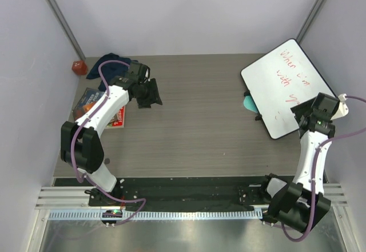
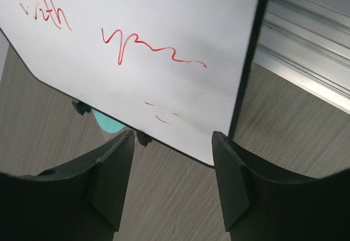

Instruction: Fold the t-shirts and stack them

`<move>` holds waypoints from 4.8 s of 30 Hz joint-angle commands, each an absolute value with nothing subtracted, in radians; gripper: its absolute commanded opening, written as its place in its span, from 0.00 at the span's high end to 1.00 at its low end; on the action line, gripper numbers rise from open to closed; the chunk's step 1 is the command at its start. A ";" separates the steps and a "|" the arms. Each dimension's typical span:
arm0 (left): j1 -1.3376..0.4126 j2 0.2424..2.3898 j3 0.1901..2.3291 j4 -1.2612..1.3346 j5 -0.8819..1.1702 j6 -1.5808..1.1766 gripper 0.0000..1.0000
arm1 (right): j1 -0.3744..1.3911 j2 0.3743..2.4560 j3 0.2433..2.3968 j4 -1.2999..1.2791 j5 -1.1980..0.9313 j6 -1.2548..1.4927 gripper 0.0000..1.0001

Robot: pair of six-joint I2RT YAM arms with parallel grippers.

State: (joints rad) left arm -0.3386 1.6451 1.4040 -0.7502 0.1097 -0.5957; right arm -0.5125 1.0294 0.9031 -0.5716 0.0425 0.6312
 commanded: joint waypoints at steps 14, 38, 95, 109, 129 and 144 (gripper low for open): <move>-0.341 1.641 1.407 -0.707 0.156 -0.603 0.45 | -0.647 1.008 0.808 -0.660 0.235 0.738 0.31; -0.341 1.652 1.404 -0.703 0.150 -0.603 0.46 | -0.689 1.296 0.781 -0.212 -0.217 0.666 0.20; -0.341 1.631 1.387 -0.687 0.158 -0.612 0.47 | -0.331 1.250 0.778 -0.285 -0.167 0.440 0.99; -0.341 1.635 1.393 -0.690 0.149 -0.607 0.46 | -0.321 1.295 0.759 -0.258 -0.204 0.462 0.99; -0.342 1.611 1.393 -0.693 0.163 -0.609 0.46 | -0.295 1.308 0.790 -0.483 -0.012 0.538 0.99; -0.339 1.591 1.393 -0.689 0.175 -0.609 0.46 | -0.295 1.342 0.773 -0.518 -0.015 0.617 0.93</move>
State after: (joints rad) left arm -0.3382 1.6314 1.3888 -0.7143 0.1513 -0.6170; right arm -0.2924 1.2770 0.8276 -0.0891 -0.1524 0.7357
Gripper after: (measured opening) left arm 0.536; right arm 0.149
